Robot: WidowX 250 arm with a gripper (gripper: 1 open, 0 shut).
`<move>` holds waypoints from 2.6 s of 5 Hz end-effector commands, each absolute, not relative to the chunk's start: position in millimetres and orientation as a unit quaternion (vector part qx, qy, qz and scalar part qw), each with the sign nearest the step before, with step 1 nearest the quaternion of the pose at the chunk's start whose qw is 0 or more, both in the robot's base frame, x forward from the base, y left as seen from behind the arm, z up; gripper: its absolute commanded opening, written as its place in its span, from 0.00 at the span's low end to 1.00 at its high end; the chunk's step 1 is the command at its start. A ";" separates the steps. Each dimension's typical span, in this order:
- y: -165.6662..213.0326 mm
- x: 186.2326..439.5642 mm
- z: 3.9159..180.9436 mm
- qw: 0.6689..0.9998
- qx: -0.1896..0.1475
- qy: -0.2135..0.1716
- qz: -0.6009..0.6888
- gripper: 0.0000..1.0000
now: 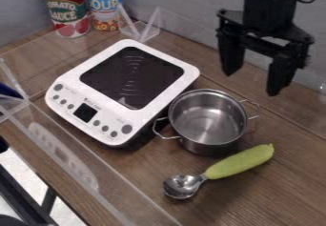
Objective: Put silver pot on the white and black stove top
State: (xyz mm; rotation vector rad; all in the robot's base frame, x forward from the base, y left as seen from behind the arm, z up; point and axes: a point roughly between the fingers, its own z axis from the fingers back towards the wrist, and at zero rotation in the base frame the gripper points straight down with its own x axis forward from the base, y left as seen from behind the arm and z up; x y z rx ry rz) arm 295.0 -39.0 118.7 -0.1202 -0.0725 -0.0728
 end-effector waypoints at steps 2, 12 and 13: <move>-20.6 284.1 116.9 0.991 -0.042 -0.028 -0.126 1.00; -30.5 320.3 55.2 0.981 -0.024 -0.009 -0.190 1.00; -27.5 321.7 54.1 0.976 -0.021 -0.008 -0.216 1.00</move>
